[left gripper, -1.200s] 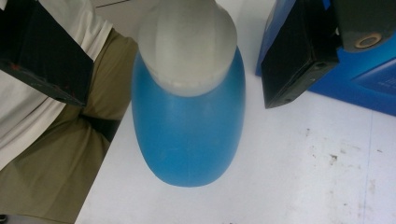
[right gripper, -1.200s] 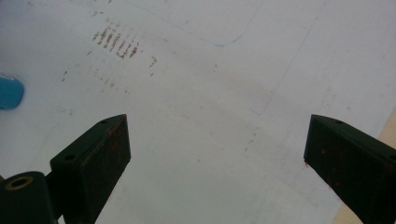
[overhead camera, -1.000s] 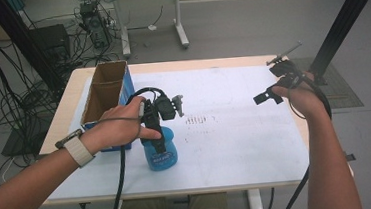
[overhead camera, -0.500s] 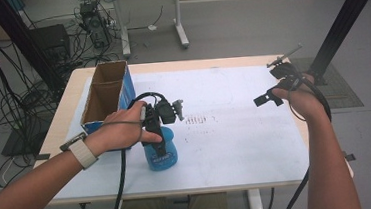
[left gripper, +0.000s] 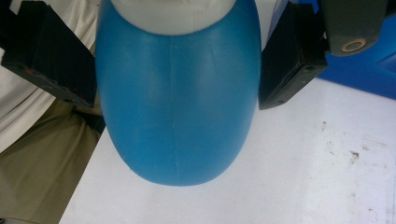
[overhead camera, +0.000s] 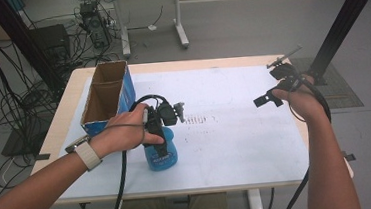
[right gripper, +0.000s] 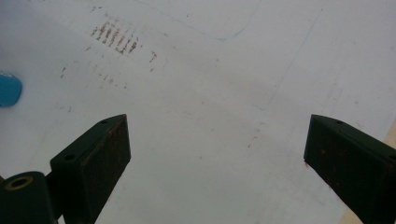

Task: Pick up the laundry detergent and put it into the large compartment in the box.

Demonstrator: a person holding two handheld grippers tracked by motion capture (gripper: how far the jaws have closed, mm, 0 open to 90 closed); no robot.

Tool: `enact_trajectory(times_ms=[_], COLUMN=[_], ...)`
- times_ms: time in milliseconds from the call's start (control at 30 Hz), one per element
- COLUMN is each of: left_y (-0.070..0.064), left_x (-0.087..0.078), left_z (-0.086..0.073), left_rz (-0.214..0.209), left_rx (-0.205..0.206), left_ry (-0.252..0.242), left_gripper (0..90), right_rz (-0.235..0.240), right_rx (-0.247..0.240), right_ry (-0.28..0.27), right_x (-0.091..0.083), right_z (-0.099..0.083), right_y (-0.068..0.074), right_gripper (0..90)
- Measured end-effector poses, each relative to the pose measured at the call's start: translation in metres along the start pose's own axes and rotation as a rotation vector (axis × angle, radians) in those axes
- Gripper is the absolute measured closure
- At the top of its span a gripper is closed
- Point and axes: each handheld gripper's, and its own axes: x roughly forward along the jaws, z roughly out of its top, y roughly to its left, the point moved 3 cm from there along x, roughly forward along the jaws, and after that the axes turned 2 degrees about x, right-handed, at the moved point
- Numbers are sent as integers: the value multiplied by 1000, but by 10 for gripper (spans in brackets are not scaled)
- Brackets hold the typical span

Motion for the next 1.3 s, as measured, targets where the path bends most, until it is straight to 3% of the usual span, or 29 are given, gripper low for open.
enact_trajectory(times_ms=[700,1200,1233,1300], left_y=[-2,-4,-3,-4], left_x=[2,2,1,1], left_z=[1,1,0,0], left_rz=[29,41,37,38], left_rx=[-9,-24,-15,-12], left_ry=[0,-1,-10,-11], left_gripper=[283,288,357,380], right_rz=[2,0,-1,-1], right_rx=[-1,-10,-11,-10], right_ry=[-1,-4,-4,-4], right_x=[1,-1,-1,-1], right_z=[0,2,2,2], right_y=[0,2,2,3], right_gripper=[69,69,69,69])
